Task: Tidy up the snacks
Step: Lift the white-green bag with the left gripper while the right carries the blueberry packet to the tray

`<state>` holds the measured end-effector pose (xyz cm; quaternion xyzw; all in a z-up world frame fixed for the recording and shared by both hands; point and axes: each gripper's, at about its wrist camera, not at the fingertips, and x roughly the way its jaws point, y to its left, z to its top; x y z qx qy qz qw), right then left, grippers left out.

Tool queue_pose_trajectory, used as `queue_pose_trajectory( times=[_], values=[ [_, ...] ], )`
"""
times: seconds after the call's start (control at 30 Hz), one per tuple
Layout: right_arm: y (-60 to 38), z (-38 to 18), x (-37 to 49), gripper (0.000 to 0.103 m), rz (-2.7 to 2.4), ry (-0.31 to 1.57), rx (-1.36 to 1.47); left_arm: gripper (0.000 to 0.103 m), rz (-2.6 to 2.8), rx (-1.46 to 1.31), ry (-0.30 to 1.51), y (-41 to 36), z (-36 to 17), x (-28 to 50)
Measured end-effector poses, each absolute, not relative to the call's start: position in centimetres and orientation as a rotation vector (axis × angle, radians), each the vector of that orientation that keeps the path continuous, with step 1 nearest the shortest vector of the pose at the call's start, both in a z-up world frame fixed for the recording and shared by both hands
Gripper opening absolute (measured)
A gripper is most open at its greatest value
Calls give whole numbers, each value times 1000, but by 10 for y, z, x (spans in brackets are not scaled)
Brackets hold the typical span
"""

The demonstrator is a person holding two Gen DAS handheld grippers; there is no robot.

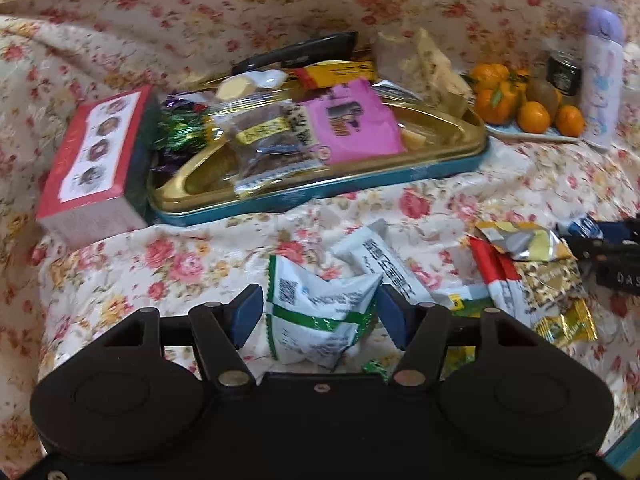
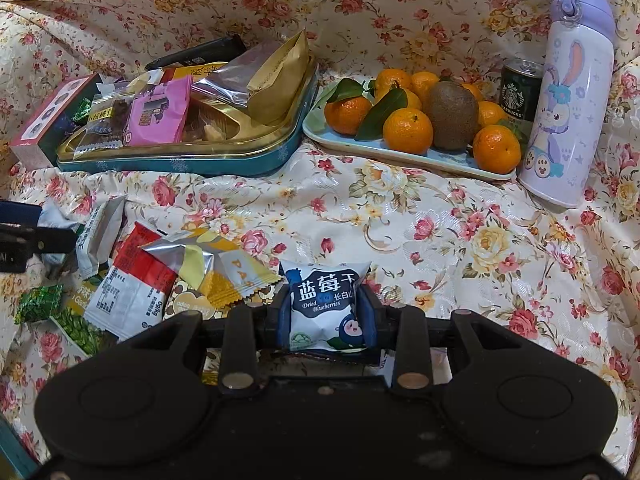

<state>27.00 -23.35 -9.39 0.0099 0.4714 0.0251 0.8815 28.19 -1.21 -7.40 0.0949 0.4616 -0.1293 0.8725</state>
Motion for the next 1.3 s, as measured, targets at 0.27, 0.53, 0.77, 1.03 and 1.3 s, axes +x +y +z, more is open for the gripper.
queue_pose_trajectory(
  times=[0.27, 0.53, 0.77, 1.03, 1.3],
  values=[
    [-233, -94, 269, 36, 51, 975, 21, 52, -250, 180, 986, -8, -90, 292],
    [-230, -94, 272, 35, 33, 990, 11, 51, -216, 30, 1015, 2, -74, 287],
    [-227, -92, 276, 34, 2, 1020, 16, 51, -133, -22, 1082, 6, -52, 262],
    [-234, -83, 282, 33, -54, 1101, 112, 51, -163, -47, 1080, 0, -28, 203],
    [-245, -37, 233, 33, -20, 1002, 255, 51, -186, -66, 1047, -2, -12, 154]
  ],
)
